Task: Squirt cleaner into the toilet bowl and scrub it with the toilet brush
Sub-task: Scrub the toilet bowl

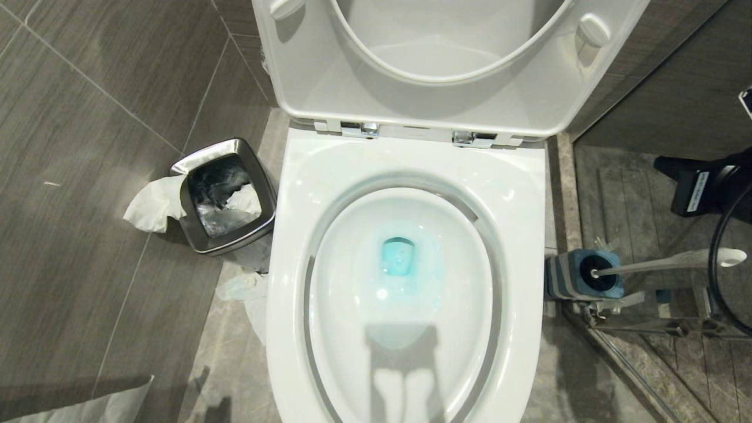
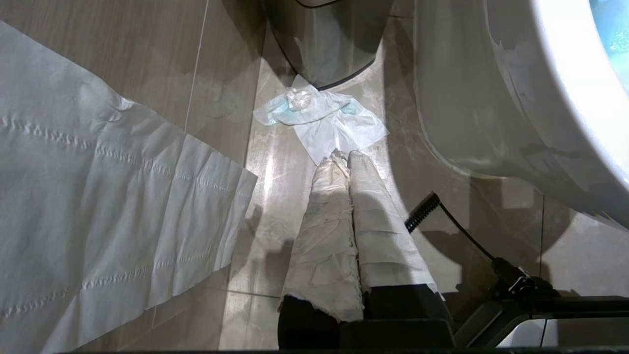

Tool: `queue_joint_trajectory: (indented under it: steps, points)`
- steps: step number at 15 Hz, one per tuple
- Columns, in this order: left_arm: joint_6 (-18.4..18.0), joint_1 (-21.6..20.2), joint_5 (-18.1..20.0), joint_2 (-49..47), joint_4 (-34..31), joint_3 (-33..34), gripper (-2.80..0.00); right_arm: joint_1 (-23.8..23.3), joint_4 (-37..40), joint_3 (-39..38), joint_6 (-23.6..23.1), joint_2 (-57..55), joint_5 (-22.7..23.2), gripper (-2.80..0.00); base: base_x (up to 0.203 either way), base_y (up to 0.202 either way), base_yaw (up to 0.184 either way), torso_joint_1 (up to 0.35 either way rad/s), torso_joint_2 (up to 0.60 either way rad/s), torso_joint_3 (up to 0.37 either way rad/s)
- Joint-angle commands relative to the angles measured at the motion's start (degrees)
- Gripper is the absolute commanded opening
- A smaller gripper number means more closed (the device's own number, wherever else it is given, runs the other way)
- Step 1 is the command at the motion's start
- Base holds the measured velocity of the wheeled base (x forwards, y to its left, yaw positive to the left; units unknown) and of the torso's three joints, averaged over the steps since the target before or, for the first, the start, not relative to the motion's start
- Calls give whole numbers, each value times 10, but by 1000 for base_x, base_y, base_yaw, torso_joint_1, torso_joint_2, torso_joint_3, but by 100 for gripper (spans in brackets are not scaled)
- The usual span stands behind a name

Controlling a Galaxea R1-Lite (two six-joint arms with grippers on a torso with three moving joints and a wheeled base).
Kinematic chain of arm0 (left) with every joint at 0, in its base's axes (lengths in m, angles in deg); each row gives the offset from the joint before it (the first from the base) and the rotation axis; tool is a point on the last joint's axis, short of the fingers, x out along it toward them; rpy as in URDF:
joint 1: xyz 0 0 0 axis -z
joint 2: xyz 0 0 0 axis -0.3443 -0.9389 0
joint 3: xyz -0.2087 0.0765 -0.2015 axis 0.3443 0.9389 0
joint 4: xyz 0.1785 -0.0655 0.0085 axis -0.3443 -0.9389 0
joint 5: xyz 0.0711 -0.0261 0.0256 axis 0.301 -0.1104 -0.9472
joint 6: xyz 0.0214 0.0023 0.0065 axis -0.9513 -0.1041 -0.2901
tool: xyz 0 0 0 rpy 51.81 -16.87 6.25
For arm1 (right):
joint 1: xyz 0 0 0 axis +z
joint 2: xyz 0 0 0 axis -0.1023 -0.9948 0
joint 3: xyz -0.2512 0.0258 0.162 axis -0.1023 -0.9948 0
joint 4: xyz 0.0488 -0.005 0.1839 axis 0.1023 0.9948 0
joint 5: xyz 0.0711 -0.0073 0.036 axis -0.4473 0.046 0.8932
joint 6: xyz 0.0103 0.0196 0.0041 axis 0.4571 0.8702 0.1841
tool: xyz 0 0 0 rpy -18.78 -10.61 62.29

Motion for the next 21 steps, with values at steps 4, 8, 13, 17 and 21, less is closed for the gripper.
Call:
queue_joint_trajectory:
  steps: [4,8,13,17,21]
  points:
    - [0,0,0,-1,0,1,-280,1,97,-14,-1,120,2,-280,0,0,0,0,0,0]
    - [0,0,0,-1,0,1,-280,1,210,-35,0,208,2,-280,0,0,0,0,0,0]
    - [0,0,0,-1,0,1,-280,2,220,-104,3,276,-7,-280,0,0,0,0,0,0]
    - [0,0,0,-1,0,0,-280,12,220,-141,13,333,-13,-280,0,0,0,0,0,0]
    - [0,0,0,-1,0,0,-280,5,231,-169,11,403,-16,-280,0,0,0,0,0,0]
